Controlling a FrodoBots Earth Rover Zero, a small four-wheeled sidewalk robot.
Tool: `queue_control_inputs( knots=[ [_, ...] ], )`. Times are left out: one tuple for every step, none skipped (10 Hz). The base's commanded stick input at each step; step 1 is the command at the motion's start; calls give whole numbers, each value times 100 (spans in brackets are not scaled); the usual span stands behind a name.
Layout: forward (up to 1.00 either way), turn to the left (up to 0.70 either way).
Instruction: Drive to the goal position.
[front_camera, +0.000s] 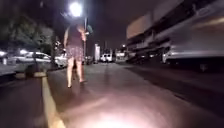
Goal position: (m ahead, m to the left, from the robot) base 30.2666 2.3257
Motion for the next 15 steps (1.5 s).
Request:
queue_control_inputs(
  knots=[
    [100, 0],
    [100, 0],
    [100, 0],
    [100, 0],
    [100, 0],
    [100, 0],
    [100, 0],
    [100, 0],
    [100, 0],
    [100, 0],
    [100, 0],
    [100, 0],
    [100, 0],
    [100, 0],
    [100, 4]
  ],
)
